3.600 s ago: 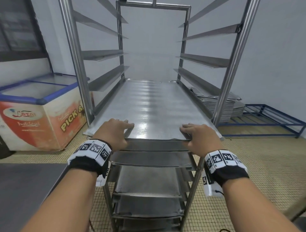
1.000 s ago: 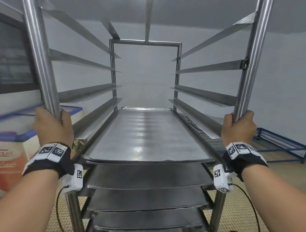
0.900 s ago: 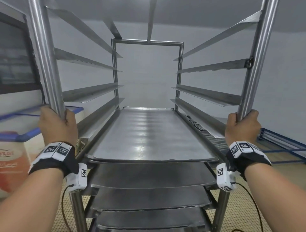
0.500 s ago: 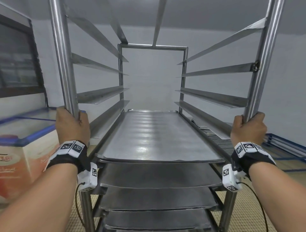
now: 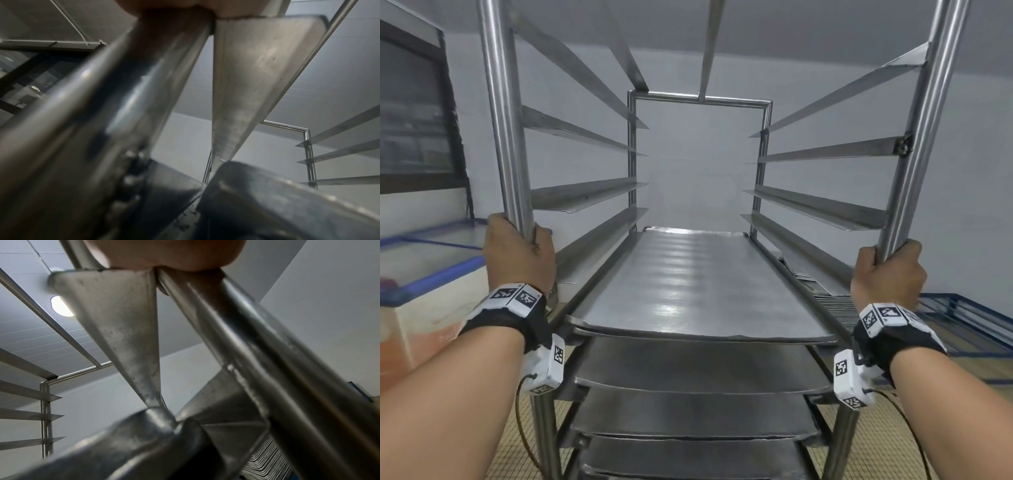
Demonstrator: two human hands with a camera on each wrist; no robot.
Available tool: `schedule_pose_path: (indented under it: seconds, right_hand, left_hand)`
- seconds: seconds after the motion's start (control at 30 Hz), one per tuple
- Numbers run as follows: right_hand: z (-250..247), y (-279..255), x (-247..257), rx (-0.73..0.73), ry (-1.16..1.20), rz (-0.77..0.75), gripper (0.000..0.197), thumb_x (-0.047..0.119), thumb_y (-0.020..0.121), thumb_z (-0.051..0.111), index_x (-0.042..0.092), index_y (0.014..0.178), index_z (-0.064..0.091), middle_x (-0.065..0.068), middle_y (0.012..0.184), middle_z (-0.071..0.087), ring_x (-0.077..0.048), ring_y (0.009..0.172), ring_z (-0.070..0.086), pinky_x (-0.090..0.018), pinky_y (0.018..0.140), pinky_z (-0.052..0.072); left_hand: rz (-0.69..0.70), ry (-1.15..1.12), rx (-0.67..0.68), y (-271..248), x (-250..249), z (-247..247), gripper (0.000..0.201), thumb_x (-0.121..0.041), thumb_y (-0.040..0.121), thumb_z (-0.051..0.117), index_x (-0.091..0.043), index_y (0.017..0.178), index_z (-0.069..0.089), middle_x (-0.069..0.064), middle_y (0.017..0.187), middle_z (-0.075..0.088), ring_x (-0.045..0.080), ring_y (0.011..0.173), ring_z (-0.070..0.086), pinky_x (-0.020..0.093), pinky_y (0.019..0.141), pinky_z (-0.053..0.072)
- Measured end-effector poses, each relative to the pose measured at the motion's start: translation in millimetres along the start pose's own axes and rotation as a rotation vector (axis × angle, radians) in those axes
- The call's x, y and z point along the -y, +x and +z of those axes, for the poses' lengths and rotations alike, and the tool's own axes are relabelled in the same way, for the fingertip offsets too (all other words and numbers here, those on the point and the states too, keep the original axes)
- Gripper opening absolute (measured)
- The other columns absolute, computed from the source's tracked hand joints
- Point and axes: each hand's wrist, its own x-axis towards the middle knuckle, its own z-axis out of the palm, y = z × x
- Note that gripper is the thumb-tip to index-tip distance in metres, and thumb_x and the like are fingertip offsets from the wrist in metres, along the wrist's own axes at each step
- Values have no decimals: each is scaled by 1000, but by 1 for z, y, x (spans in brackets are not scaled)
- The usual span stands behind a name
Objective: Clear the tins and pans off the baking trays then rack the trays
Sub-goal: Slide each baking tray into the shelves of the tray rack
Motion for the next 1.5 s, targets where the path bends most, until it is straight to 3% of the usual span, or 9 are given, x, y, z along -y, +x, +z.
schedule_pose_path:
  seconds: [0.1, 0.2, 0.4, 0.6, 0.8, 0.93, 1.03, 1.23, 1.5]
  right_hand:
    - [22, 13, -9, 1, 9, 3, 29, 19, 93, 53, -4, 109, 46, -16, 78, 48, -45, 74, 59, -43, 61, 44]
    - [45, 27, -19, -4, 21, -18, 28, 18, 93, 53, -5, 108, 46, -27, 81, 56, -47, 74, 59, -44, 62, 45]
    - [91, 55, -38, 4, -7, -20, 29, 19, 93, 54, -4, 109, 47, -16, 76, 50, -45, 71, 61, -50, 62, 53]
    - [140, 84, -59, -1, 39, -32, 28, 15, 93, 54, -7, 108, 47, -33, 88, 62, -45, 73, 60, -37, 60, 39]
    - [194, 116, -81, -16, 29, -47, 28, 17, 92, 55, -5, 107, 47, -32, 85, 61, -47, 72, 61, -45, 62, 49]
    - [232, 138, -99, -14, 36, -65, 27, 14, 92, 56, -7, 107, 47, -22, 76, 55, -46, 69, 59, -39, 59, 43]
    - [262, 155, -112, -17, 53, -82, 27, 14, 92, 56, -7, 107, 47, -29, 80, 60, -46, 68, 59, -44, 60, 47]
    - [322, 187, -136, -27, 55, -84, 25, 16, 93, 55, -5, 105, 46, -14, 73, 50, -32, 59, 48, -39, 58, 46]
    - [400, 232, -170, -44, 88, -91, 24, 15, 92, 53, -5, 104, 47, -21, 77, 57, -35, 62, 52, -40, 57, 46]
  left_hand:
    - [-8, -7, -4, 3, -1, 27, 33, -21, 96, 53, 6, 115, 45, 31, 111, 55, 43, 96, 53, 47, 78, 44]
    - [-19, -24, -13, 6, -1, 55, 32, -20, 96, 54, 5, 114, 46, 29, 109, 55, 31, 86, 46, 40, 72, 39]
    - [14, -18, -28, 17, 3, 116, 33, -20, 96, 54, 5, 115, 46, 30, 111, 55, 42, 97, 55, 47, 77, 46]
    - [44, 9, -52, 35, 13, 176, 34, -23, 94, 53, 5, 112, 46, 31, 107, 56, 45, 95, 56, 49, 77, 46]
    - [37, 15, -47, 49, 13, 240, 33, -23, 95, 54, 4, 113, 46, 29, 107, 57, 44, 94, 57, 49, 77, 48]
    - [48, 22, -41, 59, 15, 286, 34, -19, 94, 53, 7, 115, 46, 33, 108, 57, 47, 96, 55, 49, 78, 45]
    - [40, 14, -33, 65, 14, 318, 33, -17, 94, 53, 8, 115, 46, 33, 107, 56, 47, 97, 54, 49, 77, 44]
    - [6, 16, -9, 73, 9, 382, 34, -16, 96, 52, 7, 120, 44, 32, 113, 55, 46, 103, 52, 47, 81, 42]
    - [-30, 31, 0, 91, 10, 473, 34, -19, 96, 52, 4, 120, 45, 28, 111, 55, 42, 97, 54, 44, 75, 42]
